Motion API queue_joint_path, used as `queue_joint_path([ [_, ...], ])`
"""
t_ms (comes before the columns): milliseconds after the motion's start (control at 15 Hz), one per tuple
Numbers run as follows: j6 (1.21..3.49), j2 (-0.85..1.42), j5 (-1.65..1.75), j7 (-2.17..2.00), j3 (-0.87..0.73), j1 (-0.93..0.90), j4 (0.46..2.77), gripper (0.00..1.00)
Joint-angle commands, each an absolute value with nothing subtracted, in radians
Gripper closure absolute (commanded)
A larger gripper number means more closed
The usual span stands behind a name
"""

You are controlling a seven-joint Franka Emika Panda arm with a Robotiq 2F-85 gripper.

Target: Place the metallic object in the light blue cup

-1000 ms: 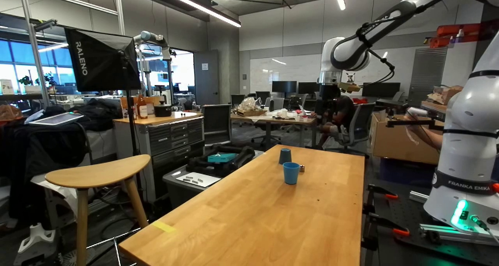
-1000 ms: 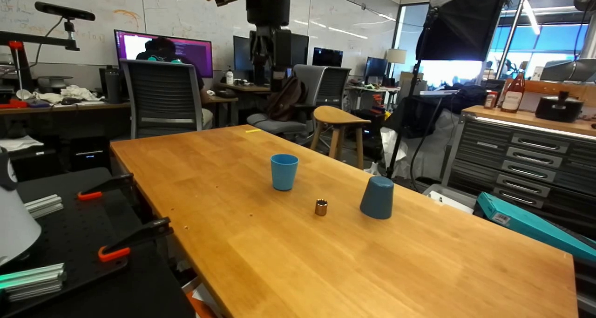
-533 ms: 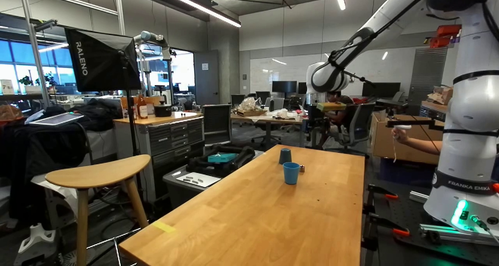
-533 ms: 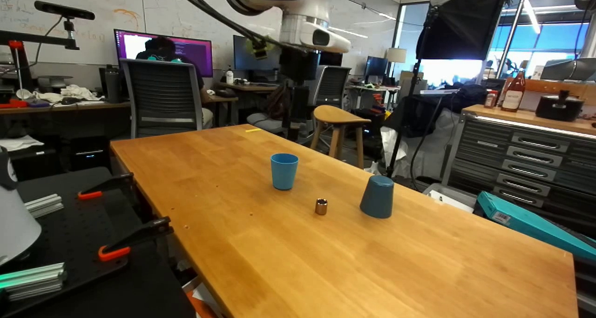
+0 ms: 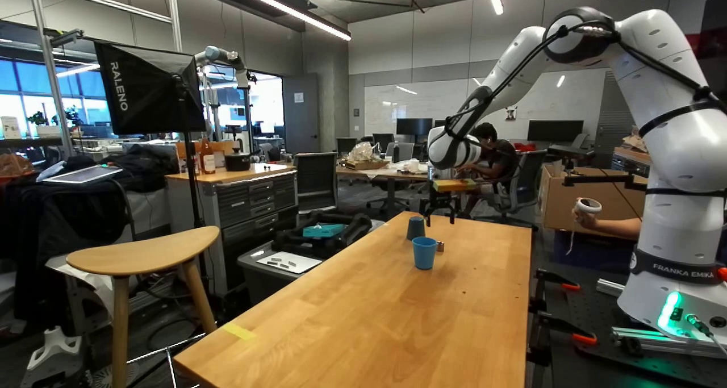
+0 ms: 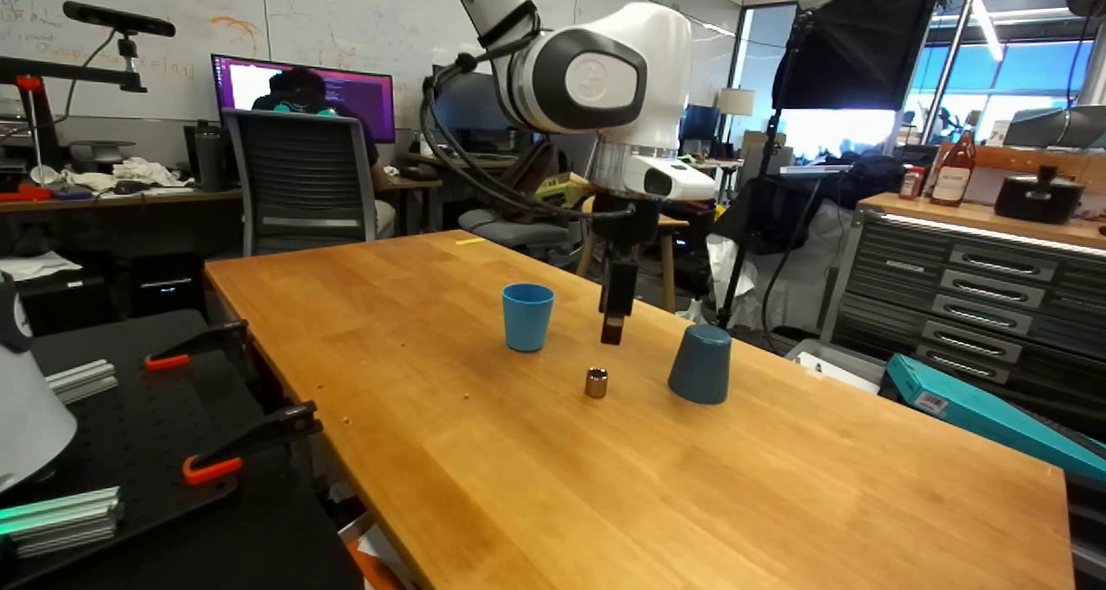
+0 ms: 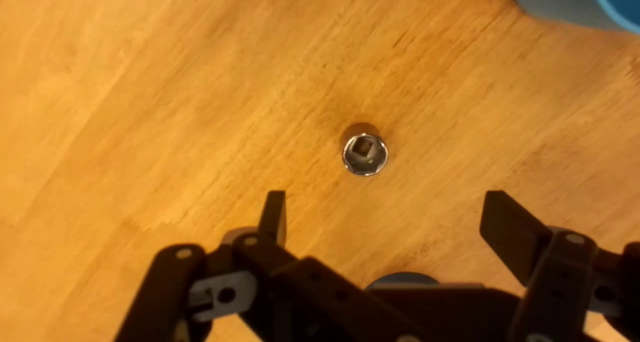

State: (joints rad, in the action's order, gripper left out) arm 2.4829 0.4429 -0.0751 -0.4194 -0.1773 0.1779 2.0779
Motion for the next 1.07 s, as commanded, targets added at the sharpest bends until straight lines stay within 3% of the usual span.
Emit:
queue_joint_path([
  [0, 2.562, 0.575, -0.099, -0.462, -0.201, 0.153, 2.003, 0.0],
  [333, 2.588, 0.657, -0.116, -0.476, -0.197, 0.144, 1.979, 0.0],
  [467, 2.586, 0.668, -0.12, -0.475, -0.2, 0.137, 1.98, 0.26],
  [1000, 2.522, 0.627, -0.202, -0.439, -0.175, 0.17, 1.982, 0.87],
])
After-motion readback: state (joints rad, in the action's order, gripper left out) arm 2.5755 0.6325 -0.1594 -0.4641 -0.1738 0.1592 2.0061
